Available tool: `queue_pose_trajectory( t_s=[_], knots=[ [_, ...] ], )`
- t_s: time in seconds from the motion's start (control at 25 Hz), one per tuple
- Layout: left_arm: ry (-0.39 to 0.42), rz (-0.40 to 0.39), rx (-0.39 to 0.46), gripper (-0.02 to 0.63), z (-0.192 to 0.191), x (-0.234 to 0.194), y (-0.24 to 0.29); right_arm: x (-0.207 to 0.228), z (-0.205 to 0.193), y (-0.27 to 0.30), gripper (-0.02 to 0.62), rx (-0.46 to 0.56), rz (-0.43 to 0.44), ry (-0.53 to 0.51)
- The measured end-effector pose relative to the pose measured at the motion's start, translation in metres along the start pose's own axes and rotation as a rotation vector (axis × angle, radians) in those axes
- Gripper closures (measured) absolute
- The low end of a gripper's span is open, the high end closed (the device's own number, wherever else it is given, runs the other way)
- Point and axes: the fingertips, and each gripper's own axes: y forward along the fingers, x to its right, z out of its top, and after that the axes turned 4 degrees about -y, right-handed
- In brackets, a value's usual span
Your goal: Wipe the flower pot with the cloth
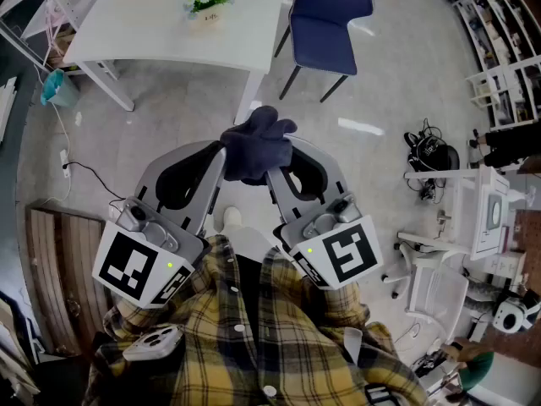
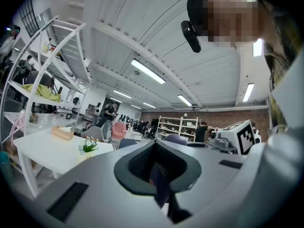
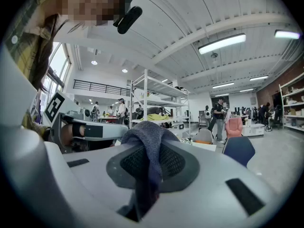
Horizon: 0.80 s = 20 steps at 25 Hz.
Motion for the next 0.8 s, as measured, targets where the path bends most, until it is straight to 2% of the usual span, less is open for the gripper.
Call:
queue_pose_trajectory(
  t_s=[0.48,0.8],
  knots=[
    [0.029,0.039,0.019,0.597,0.005,-0.003,0.001,0.004,0.001,0.001,0.560,0.020,0.018,0.008],
    [0.024,0.098,0.033,0.597,-0.007,0.014,0.001,0.014,-0.008,-0.022,0.560,0.026,0.054,0.024]
  ],
)
